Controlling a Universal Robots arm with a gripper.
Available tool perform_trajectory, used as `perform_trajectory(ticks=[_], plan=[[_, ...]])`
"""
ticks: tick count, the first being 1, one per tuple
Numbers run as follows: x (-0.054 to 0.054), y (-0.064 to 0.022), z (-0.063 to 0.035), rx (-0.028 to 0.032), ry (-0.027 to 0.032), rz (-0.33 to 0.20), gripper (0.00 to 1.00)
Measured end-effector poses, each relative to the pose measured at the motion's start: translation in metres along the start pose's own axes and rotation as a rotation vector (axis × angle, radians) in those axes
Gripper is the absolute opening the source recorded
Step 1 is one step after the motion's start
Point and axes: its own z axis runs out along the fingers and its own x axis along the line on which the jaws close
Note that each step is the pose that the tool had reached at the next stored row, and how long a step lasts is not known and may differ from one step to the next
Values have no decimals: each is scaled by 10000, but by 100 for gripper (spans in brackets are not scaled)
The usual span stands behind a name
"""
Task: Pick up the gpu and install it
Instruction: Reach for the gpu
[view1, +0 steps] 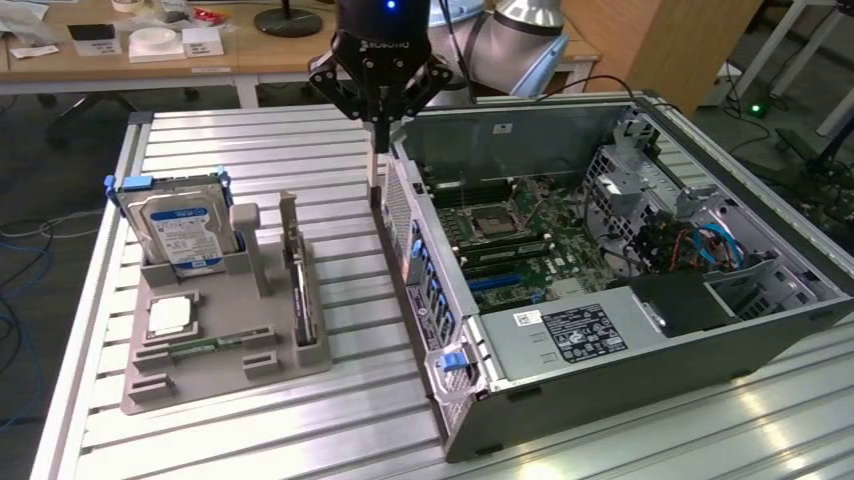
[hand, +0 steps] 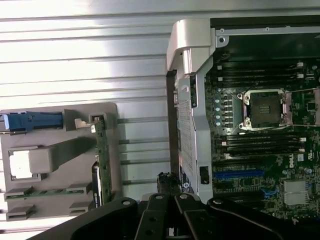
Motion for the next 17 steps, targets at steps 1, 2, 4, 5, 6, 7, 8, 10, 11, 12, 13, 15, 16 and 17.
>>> perform_trajectory(ticks=[1,2,4,5,6,7,8,10,11,12,13,15,16,17], plan=[[13,-1,0,-1,-1,0,11],[26,-2,0,-1,-1,0,11],[54,-4,-1,0,0,0,11],[68,-5,-1,0,0,0,11],[81,-6,-1,0,0,-1,11],[96,-7,-1,0,0,-1,11],[109,-8,-1,0,-1,-1,11],[176,-13,-2,0,0,0,11],[193,-15,-3,0,0,1,11],[213,-16,-3,-1,-1,0,11],[232,-17,-3,-1,-1,1,11],[269,-21,-3,-1,-1,-1,11],[287,-22,-4,-1,0,-1,11],[307,-24,-4,0,0,-1,11]])
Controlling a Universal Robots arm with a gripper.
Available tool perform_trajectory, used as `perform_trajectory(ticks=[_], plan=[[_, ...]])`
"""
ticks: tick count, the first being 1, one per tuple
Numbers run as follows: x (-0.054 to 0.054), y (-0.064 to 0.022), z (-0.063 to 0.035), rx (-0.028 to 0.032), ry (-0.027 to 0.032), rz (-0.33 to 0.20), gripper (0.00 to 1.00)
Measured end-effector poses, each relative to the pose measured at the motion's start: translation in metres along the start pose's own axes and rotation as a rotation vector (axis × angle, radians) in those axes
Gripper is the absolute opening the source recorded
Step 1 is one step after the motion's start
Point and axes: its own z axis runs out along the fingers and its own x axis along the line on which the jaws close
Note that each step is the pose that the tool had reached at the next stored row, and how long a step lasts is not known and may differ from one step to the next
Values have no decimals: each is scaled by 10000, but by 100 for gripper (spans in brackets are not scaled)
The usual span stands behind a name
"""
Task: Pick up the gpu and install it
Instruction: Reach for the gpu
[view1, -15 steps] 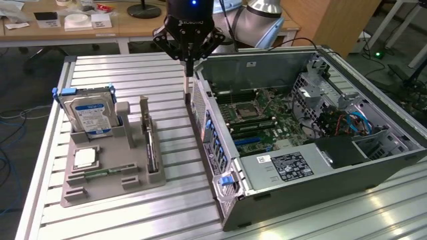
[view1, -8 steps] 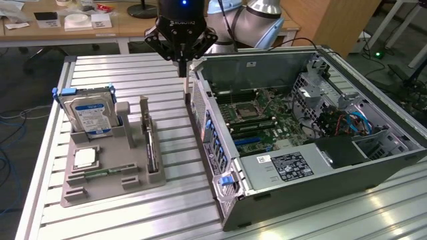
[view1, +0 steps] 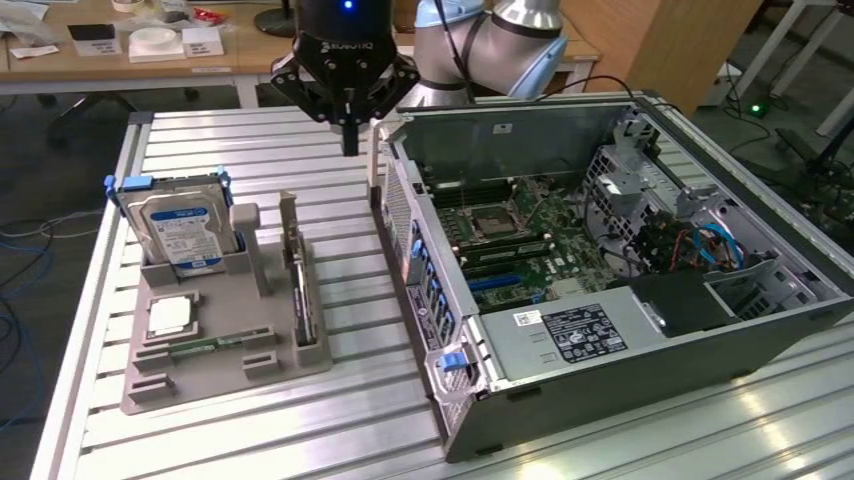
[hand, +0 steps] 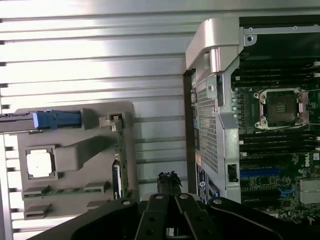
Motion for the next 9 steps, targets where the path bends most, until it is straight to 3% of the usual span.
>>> perform_trajectory(ticks=[9], plan=[[221,-21,-4,0,0,-8,11]])
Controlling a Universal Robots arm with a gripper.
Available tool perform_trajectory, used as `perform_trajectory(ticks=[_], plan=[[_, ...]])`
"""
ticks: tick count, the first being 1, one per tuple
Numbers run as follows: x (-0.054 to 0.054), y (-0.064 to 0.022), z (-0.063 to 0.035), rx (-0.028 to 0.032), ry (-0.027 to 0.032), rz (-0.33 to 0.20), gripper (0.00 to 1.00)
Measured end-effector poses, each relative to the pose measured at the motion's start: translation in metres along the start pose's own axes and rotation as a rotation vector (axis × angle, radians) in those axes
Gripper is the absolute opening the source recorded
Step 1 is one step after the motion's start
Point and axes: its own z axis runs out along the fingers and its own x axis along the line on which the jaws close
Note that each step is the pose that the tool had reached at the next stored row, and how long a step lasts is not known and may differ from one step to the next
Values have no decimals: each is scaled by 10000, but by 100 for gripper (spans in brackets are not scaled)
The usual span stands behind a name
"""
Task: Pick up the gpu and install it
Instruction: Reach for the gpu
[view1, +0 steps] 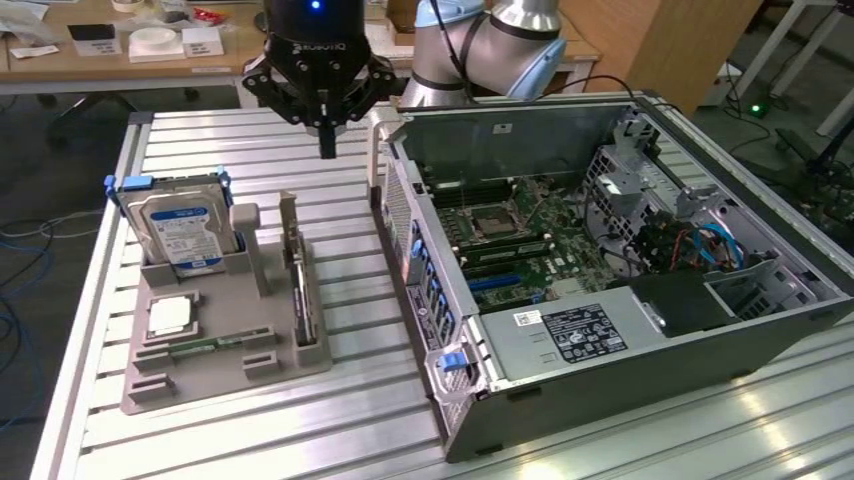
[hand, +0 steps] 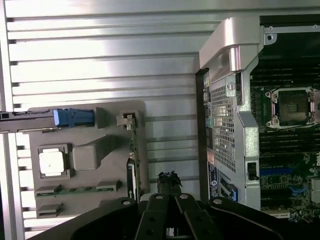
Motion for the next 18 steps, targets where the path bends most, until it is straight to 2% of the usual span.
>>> perform_trajectory(ticks=[18], plan=[[357,-50,-5,-1,1,-13,11]])
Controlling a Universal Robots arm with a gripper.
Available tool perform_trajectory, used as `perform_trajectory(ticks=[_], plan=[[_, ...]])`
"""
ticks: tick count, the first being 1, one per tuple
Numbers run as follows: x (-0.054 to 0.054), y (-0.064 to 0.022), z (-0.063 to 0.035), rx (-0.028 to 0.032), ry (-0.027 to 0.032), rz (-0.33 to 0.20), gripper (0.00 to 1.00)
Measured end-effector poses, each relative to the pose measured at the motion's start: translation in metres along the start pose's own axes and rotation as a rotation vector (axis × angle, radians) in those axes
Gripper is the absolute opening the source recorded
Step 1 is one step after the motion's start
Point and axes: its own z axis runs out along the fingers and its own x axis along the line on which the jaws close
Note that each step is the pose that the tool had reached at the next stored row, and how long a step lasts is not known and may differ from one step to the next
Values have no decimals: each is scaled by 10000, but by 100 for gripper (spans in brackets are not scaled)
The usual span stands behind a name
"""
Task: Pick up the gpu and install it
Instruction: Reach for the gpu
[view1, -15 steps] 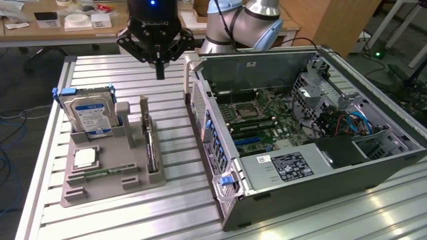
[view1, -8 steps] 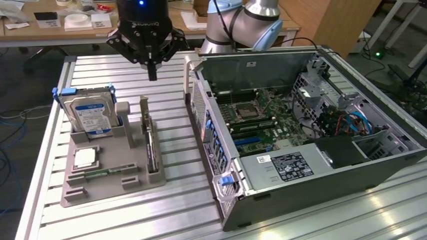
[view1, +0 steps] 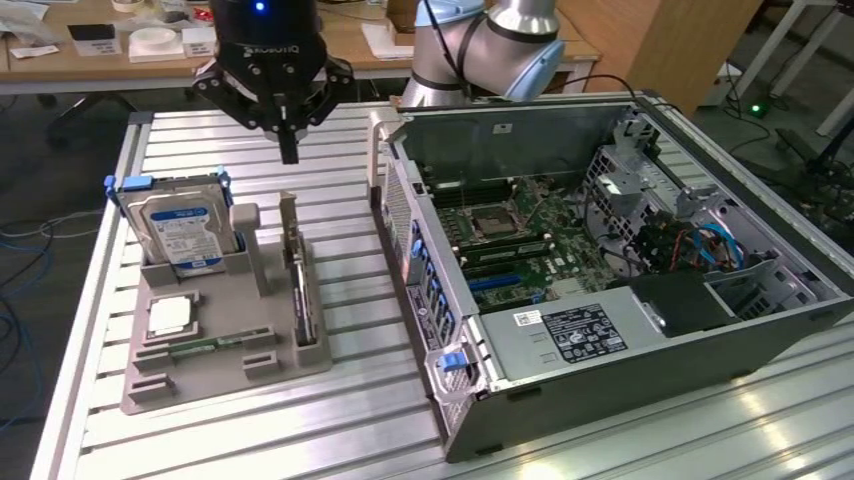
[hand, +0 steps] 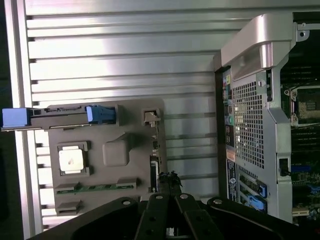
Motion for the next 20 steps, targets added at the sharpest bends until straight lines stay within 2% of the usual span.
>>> perform_trajectory(ticks=[12,20], plan=[[232,-79,-7,1,2,-16,11],[251,-86,-7,0,1,-18,11]])
